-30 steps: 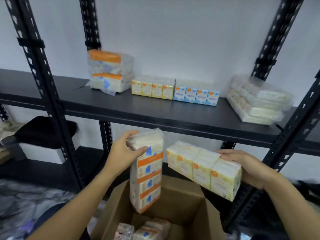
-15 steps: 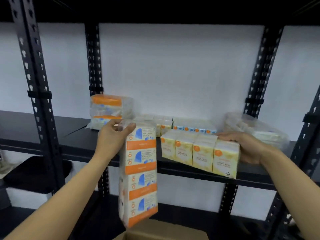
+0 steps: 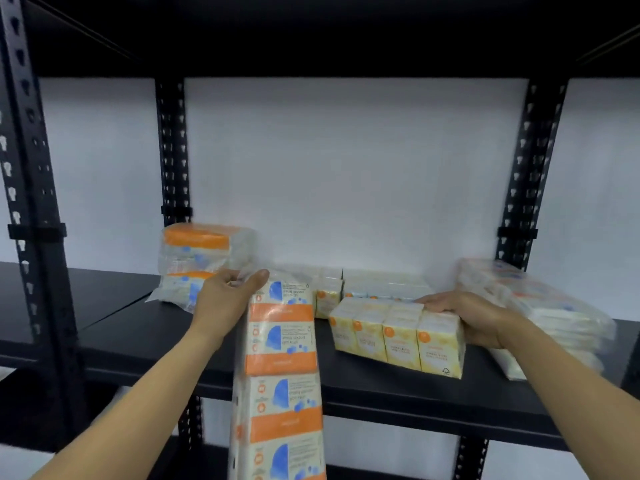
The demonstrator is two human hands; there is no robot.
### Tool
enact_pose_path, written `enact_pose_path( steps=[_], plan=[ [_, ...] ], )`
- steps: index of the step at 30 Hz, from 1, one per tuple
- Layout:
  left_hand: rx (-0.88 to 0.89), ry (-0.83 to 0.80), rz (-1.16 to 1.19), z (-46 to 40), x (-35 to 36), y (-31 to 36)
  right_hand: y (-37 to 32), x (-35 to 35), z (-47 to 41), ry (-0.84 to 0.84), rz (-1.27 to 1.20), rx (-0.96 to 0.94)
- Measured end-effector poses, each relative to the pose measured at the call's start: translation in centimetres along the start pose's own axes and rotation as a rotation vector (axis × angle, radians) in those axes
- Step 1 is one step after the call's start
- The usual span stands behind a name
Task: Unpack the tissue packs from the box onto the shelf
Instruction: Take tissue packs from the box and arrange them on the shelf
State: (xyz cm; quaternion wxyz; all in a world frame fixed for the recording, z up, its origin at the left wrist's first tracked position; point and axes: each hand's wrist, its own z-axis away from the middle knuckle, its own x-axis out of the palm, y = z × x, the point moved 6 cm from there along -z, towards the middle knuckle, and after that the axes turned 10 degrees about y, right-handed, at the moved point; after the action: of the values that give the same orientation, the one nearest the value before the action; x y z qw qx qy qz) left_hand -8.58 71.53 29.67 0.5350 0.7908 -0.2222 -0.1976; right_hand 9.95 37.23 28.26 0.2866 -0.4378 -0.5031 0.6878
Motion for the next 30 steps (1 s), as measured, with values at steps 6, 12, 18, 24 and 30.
enact_pose_path(
  steps=[6,12,18,24,30],
  plan=[
    [-0.074,-0.063,0.043,-1.1,1.5,-1.1,1.2,-0.9,-3.3,0.064,0.235,-0.015],
    [-0.126,-0.109,0.033,-1.2,2.9,-1.7,-1.6,-0.5,-4.4,0.217,0.569,-0.299],
    [-0.178,-0.116,0.041,-1.1,3.6,-2.6,-1.1,3.3,-3.3,0.053,1.025,-0.348],
    [-0.2,-0.133,0.038,-1.0,3.9,-2.7,-0.7,2.5,-4.8,0.132,0.992,-0.393],
    [-0.215,-0.133,0.03,-1.0,4.2,-2.7,-0.3,2.6,-6.0,0.18,0.97,-0.41]
  ],
)
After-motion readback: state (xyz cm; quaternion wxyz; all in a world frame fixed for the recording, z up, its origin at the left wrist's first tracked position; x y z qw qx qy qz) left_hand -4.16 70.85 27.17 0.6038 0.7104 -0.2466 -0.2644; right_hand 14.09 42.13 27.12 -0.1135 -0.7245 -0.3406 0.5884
